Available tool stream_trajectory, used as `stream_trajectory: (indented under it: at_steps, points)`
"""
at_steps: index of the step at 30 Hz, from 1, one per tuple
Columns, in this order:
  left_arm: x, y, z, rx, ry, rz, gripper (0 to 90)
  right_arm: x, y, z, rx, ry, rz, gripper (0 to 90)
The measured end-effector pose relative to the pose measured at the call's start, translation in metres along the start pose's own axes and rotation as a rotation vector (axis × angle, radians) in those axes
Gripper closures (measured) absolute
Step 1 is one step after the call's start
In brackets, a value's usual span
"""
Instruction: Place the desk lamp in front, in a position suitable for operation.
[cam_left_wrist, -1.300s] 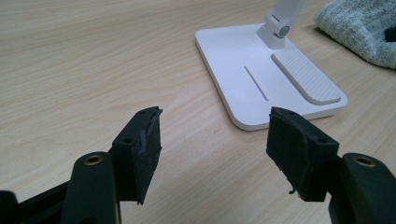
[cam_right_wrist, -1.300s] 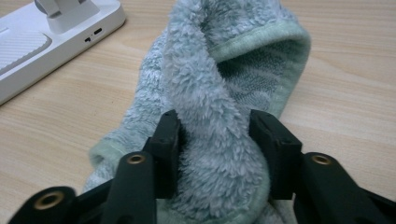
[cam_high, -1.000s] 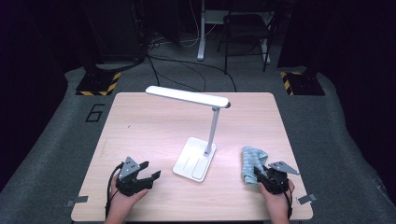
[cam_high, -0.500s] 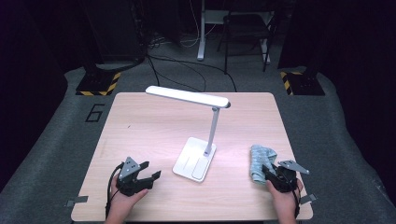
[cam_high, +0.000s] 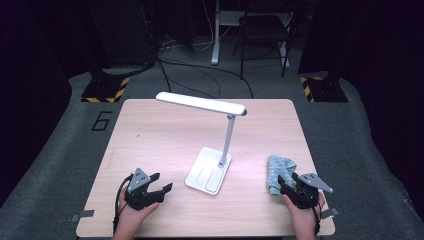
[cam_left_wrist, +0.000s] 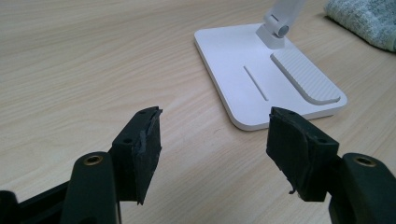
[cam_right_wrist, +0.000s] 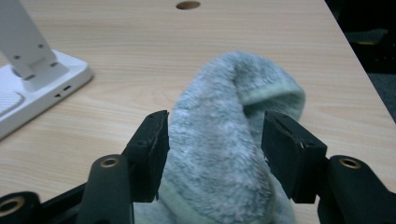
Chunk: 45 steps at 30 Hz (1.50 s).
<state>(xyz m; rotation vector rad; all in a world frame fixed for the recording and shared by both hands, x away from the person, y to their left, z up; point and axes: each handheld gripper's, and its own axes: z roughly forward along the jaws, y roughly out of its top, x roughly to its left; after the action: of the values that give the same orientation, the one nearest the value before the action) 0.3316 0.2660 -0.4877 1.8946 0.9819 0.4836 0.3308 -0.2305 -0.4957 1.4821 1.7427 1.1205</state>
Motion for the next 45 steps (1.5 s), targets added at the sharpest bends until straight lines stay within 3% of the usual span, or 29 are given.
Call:
stream_trajectory:
  at_steps: [5, 8, 12, 24, 28, 35, 45]
  points:
    - [0.000, 0.000, 0.000, -0.003, -0.003, -0.001, 35.0, 0.010, 0.007, -0.005, -0.013, 0.041, -0.026, 39.0]
    - [0.000, 0.000, 0.000, -0.001, -0.004, 0.000, 35.0, 0.022, 0.022, -0.007, -0.022, 0.103, -0.067, 37.3]
    - [-0.001, 0.000, 0.001, 0.000, -0.007, 0.005, 35.0, 0.031, 0.034, -0.005, -0.022, 0.131, -0.098, 33.9]
    - [0.000, 0.000, 0.001, 0.004, -0.014, -0.001, 35.0, 0.074, 0.077, 0.033, -0.021, 0.352, -0.142, 26.2]
    - [0.000, 0.000, 0.001, 0.003, -0.015, -0.007, 35.0, 0.093, 0.088, 0.047, -0.018, 0.381, -0.202, 23.1]
    - [0.002, 0.000, 0.001, 0.005, -0.014, 0.000, 35.0, 0.113, 0.099, 0.070, -0.022, 0.445, -0.196, 21.4]
    - [0.001, 0.000, 0.002, 0.006, -0.019, -0.008, 35.0, 0.125, 0.108, 0.088, -0.006, 0.449, -0.182, 22.9]
